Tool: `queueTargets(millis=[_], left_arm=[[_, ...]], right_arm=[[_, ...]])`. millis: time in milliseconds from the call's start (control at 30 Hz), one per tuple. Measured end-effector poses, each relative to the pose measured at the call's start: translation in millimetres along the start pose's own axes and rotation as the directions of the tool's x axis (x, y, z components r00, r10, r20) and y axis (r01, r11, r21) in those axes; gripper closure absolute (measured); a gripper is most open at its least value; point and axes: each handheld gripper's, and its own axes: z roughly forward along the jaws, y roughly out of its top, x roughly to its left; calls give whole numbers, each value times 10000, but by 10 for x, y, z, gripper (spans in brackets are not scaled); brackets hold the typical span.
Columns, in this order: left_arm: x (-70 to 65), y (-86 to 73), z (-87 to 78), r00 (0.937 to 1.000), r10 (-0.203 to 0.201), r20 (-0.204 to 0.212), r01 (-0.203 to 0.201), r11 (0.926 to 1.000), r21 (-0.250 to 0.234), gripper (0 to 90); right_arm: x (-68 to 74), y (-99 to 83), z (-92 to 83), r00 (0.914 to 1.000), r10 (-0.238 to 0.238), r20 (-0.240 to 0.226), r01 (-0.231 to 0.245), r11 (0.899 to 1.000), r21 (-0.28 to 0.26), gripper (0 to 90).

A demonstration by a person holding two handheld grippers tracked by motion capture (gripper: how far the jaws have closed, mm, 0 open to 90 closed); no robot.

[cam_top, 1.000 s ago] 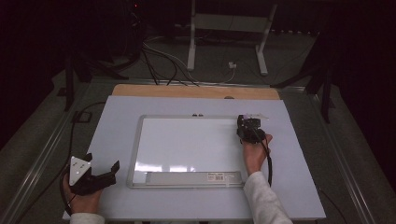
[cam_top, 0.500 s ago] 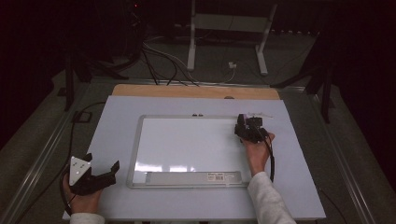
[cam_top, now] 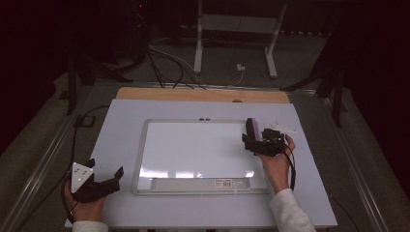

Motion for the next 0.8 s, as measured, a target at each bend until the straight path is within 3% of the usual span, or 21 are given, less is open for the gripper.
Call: queueTargets(millis=[167, 300, 400, 800], left_arm=[[5, -1, -6, 10000, -56, -51, 56, 10000, -41, 6], [3, 6, -17, 9999, -74, -107, 72, 9999, -114, 6], [2, 14, -29, 9999, -72, -127, 70, 9998, -190, 6], [-9, 43, -46, 9998, -104, -187, 96, 9990, -440, 6]], right_arm=[[-52, -194, -211, 9974, -708, -157, 703, 9971, -302, 8], [-96, -400, -369, 9900, -1413, 21, 1411, 9876, -688, 0], [-162, -527, -473, 9924, -1200, -263, 1169, 9883, -979, 0], [-349, -847, -797, 9978, -297, -590, 195, 9859, -1660, 0]])
